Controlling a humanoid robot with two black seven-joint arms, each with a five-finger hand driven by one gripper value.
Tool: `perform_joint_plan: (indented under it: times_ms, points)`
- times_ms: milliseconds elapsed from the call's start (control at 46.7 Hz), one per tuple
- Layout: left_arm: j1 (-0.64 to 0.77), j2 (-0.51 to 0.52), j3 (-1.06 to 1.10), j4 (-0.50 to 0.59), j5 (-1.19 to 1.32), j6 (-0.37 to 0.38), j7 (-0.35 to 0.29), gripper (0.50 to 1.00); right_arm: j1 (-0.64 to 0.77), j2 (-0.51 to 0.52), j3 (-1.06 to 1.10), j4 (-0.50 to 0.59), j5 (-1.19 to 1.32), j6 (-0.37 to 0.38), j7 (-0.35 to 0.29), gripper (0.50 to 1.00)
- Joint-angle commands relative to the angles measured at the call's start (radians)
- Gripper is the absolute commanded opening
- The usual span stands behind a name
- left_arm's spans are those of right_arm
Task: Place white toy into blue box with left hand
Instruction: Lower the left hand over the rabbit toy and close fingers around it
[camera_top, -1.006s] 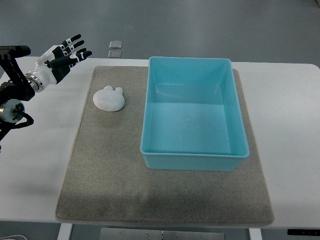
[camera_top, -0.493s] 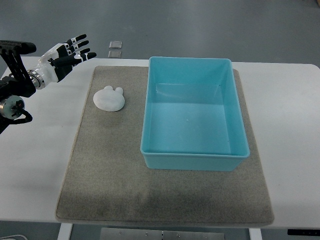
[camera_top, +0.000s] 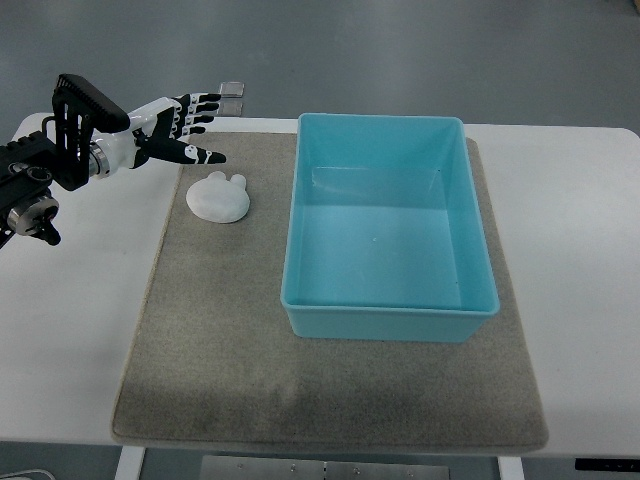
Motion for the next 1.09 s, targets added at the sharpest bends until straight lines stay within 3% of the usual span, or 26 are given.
perform_joint_plan:
  times_ms: [0, 385, 857, 1071]
  points:
    - [0.001, 0.024, 0.0, -0.026, 0.054, -0.009, -0.003, 0.992, 0.0, 0.0, 0.0, 0.0, 0.0, 0.0, 0.0, 0.936]
    - [-0.006, 0.097, 0.0, -0.164, 0.358, -0.036, -0.026, 0.992, 0.0, 0.0, 0.0, 0.0, 0.0, 0.0, 0.0, 0.936]
    - [-0.022, 0.1, 0.009, -0.161, 0.578, -0.032, -0.035, 0.981, 0.0, 0.0, 0.0, 0.0, 0.0, 0.0, 0.0, 0.936]
    - [-0.022, 0.1, 0.009, -0.158, 0.645, -0.025, -0.076, 0.971, 0.0, 0.0, 0.0, 0.0, 0.0, 0.0, 0.0, 0.936]
